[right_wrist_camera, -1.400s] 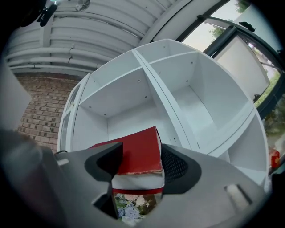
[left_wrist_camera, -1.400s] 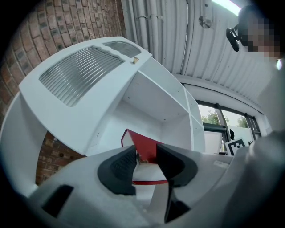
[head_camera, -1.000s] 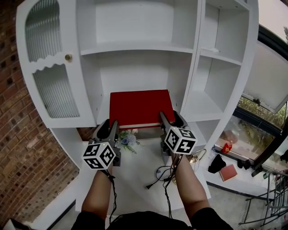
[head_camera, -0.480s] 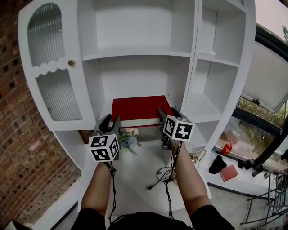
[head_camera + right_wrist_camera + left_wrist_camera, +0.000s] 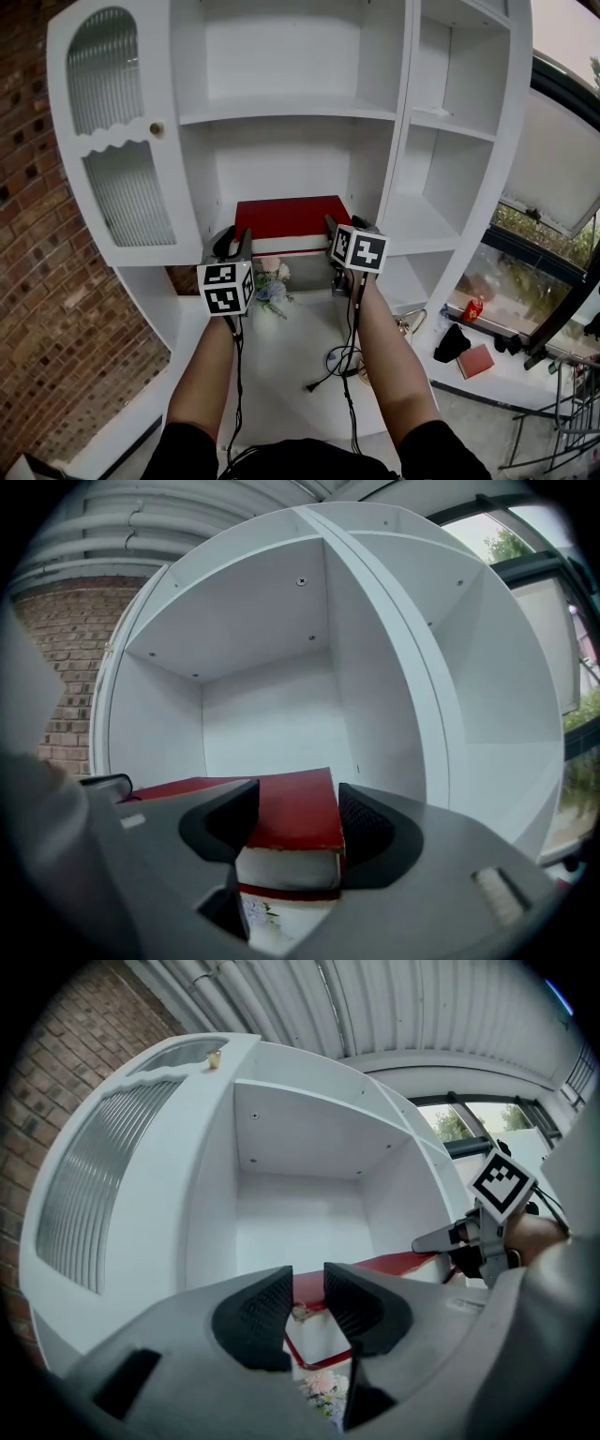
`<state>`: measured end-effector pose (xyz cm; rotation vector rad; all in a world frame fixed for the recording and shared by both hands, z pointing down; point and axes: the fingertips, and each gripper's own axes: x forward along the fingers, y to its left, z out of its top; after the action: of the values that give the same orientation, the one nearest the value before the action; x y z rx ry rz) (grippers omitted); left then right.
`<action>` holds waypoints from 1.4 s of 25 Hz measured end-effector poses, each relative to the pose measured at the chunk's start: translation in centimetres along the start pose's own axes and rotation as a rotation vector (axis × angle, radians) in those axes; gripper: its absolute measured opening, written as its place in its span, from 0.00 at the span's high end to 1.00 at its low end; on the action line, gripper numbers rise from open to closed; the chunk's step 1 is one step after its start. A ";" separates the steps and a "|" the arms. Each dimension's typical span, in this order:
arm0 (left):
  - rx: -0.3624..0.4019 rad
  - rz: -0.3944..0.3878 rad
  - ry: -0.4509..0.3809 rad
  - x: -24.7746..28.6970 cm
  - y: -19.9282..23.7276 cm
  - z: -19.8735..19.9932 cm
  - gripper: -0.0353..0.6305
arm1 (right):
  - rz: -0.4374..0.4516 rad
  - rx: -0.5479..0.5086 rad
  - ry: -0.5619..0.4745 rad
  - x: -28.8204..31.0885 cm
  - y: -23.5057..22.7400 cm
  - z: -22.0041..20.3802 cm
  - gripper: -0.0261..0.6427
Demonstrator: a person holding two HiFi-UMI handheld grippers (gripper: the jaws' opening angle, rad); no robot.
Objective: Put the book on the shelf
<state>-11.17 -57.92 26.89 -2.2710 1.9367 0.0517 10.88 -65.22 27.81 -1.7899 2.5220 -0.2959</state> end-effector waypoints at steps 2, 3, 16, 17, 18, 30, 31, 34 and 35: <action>0.013 0.019 0.007 0.3 0.3 0.1 0.80 | -0.006 -0.011 -0.006 0.0 0.0 0.2 0.54; 0.025 0.030 0.008 0.3 0.5 0.2 0.81 | -0.005 -0.015 -0.011 0.0 0.1 0.2 0.54; 0.080 0.075 -0.076 -5.4 -0.1 2.6 0.87 | 0.103 -0.081 -0.455 -8.2 2.2 4.1 0.60; 0.092 0.073 -0.084 -6.2 -0.4 2.6 0.89 | 0.110 -0.098 -0.483 -9.3 2.7 3.9 0.63; 0.105 0.069 -0.088 -7.1 -0.8 2.4 0.91 | 0.113 -0.115 -0.503 -10.4 3.1 3.4 0.69; 0.047 0.016 -0.047 -16.8 -4.7 -3.9 0.95 | 0.153 -0.132 -0.404 -17.3 6.7 -7.7 0.94; 0.038 0.012 -0.036 -17.4 -4.9 -4.7 0.95 | 0.153 -0.129 -0.381 -17.6 6.8 -8.9 0.94; 0.012 0.003 0.011 -19.0 -5.4 -7.7 0.95 | 0.162 -0.112 -0.314 -18.2 7.0 -12.6 0.94; 0.002 -0.002 0.034 -19.4 -5.6 -8.9 0.95 | 0.165 -0.109 -0.294 -18.4 7.1 -13.7 0.94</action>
<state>-9.51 -39.35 38.69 -2.2872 1.9503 0.0110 8.51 -43.86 38.51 -1.5117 2.4910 0.1053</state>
